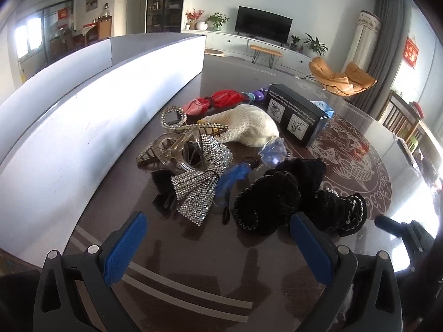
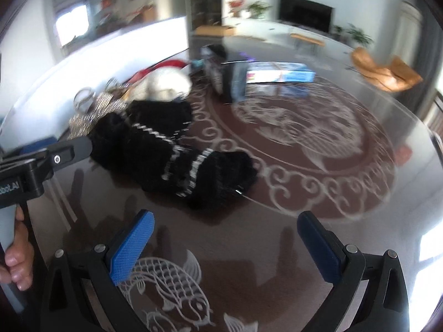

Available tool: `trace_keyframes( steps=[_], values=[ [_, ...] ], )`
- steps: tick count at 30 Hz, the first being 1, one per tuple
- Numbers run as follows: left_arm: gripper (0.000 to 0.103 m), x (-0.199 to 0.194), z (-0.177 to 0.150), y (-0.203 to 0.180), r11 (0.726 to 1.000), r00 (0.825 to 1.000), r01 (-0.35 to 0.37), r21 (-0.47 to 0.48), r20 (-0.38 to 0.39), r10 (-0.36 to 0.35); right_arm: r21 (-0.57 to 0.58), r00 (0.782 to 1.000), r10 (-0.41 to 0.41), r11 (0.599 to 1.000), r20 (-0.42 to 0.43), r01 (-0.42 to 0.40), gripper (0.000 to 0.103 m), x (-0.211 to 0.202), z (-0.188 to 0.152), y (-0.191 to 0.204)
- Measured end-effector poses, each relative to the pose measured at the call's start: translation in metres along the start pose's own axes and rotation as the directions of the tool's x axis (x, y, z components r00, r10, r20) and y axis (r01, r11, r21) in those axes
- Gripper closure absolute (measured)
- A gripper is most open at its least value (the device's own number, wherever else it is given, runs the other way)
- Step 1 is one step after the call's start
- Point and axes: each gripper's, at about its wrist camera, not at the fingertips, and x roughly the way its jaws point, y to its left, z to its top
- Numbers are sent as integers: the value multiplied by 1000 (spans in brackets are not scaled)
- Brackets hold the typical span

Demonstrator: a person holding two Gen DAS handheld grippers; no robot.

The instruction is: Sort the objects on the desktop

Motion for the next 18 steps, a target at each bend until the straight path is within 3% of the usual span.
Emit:
trace_keyframes(
  steps=[4,7,11,15,18],
  values=[
    [0,4,-1,-3,999,999,-35,18,-12,35,-30,999,18,999,-30,-19,0,22,19,2],
    [0,8,-1,0,999,998,-53,10,-29,53,81,999,-33,996,-22,35,0,34,33,-21],
    [0,20,0,1,998,996,-67,14,-66,68,280,996,-74,956,-41,82,0,35,35,-68],
    [0,38,3,-9,995,991,-68,71,-114,76,251,989,-132,957,-63,143,0,31,22,-84],
    [0,50,10,-22,983,989,-62,170,-125,84,225,992,-122,966,-34,126,0,24,12,-87]
  ],
)
